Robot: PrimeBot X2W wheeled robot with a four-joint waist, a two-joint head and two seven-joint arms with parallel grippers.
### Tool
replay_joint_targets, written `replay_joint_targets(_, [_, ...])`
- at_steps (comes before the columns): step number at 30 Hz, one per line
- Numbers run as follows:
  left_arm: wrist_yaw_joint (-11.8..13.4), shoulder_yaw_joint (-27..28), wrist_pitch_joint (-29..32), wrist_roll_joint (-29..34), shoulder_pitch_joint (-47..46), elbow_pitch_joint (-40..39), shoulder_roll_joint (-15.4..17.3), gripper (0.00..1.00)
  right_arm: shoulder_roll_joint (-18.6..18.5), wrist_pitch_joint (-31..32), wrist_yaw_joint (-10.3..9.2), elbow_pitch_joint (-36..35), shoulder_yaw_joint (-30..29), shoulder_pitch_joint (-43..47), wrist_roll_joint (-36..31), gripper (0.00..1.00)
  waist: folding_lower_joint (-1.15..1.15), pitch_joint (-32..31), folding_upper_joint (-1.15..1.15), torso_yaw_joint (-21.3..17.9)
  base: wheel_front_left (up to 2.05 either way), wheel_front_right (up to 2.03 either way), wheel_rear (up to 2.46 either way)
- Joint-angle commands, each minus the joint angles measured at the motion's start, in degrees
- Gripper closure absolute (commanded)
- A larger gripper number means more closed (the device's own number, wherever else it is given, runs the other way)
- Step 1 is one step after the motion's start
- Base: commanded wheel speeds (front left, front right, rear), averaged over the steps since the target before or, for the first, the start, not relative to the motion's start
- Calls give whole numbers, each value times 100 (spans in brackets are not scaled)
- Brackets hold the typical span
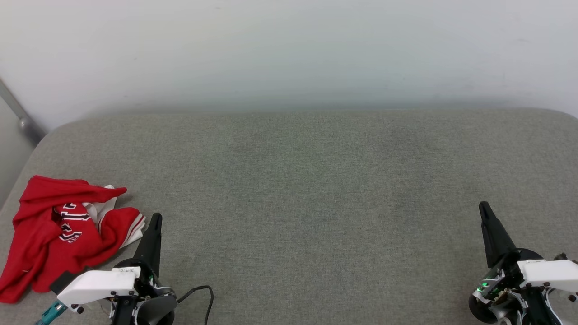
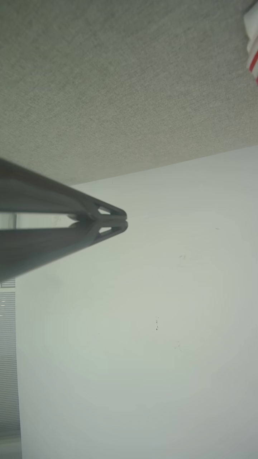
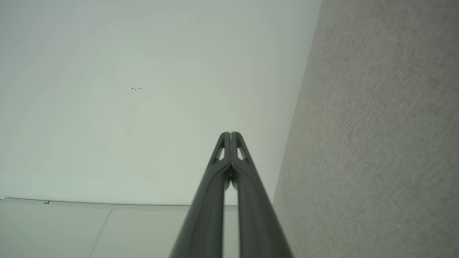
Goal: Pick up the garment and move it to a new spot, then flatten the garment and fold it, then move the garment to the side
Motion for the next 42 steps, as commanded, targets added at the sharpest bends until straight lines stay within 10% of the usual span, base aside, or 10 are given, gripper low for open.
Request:
replay_joint_targets(1, [-20,1,9,3,-45,-1,-6,100,18,-2,-2,1,3,-59,22,100,0,0,0,0,0,0,0])
replay_joint_targets(37, [-20,1,8,3,-45,-1,-6,100,18,-3,-2,1,4,-59,22,100,0,0,0,0,0,0,0])
replay_joint_targets(38, [0,-2,-1,0,-1,0,0,0,0,-1,0,0,0,0,-2,0,0,0,0,0,0,0,0])
replay_joint_targets(42, [1,-78,-67,13,-4,-19,-2,0,1,-56,0,-31,25,21,-37,0,0,1,0,0,0,0,0])
